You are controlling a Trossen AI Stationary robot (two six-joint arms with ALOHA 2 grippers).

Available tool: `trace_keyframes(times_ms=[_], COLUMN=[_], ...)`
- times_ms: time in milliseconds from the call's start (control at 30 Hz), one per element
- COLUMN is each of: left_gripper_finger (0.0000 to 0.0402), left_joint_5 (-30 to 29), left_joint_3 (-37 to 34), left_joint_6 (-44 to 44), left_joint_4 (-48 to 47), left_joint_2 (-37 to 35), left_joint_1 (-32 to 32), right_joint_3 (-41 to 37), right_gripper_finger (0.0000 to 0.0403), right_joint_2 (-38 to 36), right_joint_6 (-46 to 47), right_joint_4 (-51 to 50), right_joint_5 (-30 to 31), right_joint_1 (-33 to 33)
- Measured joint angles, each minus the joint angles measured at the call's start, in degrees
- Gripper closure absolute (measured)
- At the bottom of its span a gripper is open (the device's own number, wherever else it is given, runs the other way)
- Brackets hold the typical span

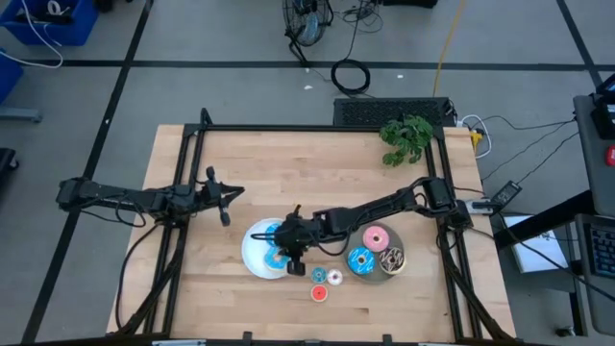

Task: Pick & Place donuts
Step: Put the large light blue donut on the white plate

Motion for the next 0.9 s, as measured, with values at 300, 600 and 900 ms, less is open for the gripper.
trace_keyframes(times_ms=[300,600,900], left_gripper_finger=[0.0371,0.0371,0.0371], left_joint_5=[0.00,0.01,0.04], left_joint_3=[0.00,-0.01,0.00], left_joint_6=[0.17,0.17,0.15], left_joint_4=[0.00,0.21,0.02], left_joint_2=[0.00,0.00,0.00], left_joint_1=[0.00,0.00,0.00], right_joint_3=[-0.10,-0.15,-0.11], right_gripper_finger=[0.0399,0.0399,0.0399], right_joint_2=[1.30,4.09,3.48], right_joint_6=[3.96,5.46,4.40], right_joint_4=[-3.01,-1.63,-1.53], right_joint_5=[-4.91,-5.14,-0.33], right_joint_1=[0.03,-1.38,-2.01])
